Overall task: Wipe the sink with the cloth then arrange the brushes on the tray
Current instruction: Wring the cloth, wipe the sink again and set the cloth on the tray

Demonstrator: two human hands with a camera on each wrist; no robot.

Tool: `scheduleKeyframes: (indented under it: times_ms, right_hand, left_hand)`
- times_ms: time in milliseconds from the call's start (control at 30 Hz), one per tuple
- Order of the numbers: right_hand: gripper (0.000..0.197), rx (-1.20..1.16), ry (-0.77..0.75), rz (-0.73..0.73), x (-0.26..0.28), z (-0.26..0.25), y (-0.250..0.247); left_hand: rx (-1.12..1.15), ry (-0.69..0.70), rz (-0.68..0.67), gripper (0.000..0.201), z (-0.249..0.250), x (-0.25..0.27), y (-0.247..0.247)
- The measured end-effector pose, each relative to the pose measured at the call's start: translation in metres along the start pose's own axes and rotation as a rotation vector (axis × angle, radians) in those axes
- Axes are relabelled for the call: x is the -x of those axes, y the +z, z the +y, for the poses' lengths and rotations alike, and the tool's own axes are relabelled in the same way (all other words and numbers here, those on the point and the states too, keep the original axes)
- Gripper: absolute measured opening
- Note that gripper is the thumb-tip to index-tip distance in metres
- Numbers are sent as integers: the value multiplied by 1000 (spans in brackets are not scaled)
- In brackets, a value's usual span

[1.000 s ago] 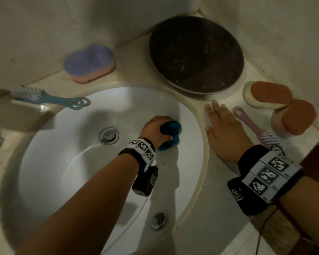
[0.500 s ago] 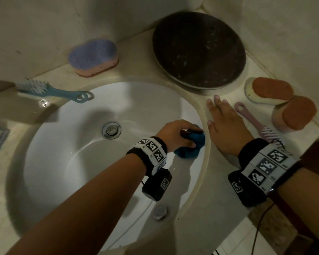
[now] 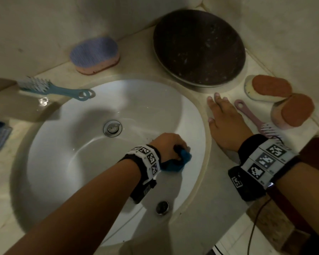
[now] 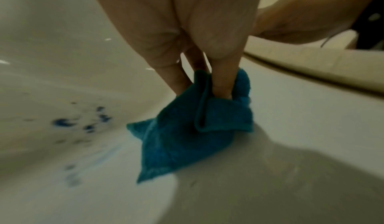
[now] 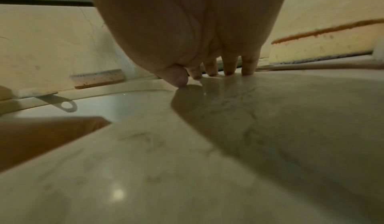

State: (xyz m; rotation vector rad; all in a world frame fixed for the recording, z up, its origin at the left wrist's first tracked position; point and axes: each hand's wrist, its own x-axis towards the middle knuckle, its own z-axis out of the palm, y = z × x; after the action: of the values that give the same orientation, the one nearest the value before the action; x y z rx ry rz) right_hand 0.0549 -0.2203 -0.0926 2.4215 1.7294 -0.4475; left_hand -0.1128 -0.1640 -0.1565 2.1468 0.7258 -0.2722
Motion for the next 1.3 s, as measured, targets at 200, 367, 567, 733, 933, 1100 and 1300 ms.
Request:
scheduleKeyframes:
  times_ms: [200, 367, 567, 733, 933, 1100, 1300]
  right_hand:
    - [62, -3, -12, 17, 0, 1, 2]
    - [69, -28, -17, 27, 1, -2, 3]
    - [61, -64, 4, 5, 1, 4, 1]
    - [59, -86, 99, -27, 4, 7, 8]
    - [58, -74, 97, 10, 6, 8, 12]
    - [58, -49, 87, 42, 10, 8, 12]
    - [57, -69, 97, 21, 11, 7, 10]
  left_hand:
    - [130, 61, 83, 33, 23, -7, -11]
    - [-231, 21, -257, 25, 9, 16, 3]
    - [87, -192, 77, 30, -16, 20, -7]
    - [74, -357, 392, 22, -44, 21, -26]
    - [-15, -460, 271, 36, -79, 19, -13]
    - [-114, -347, 224, 42, -73, 16, -4]
    - [-75, -238, 231, 30, -57, 17, -3]
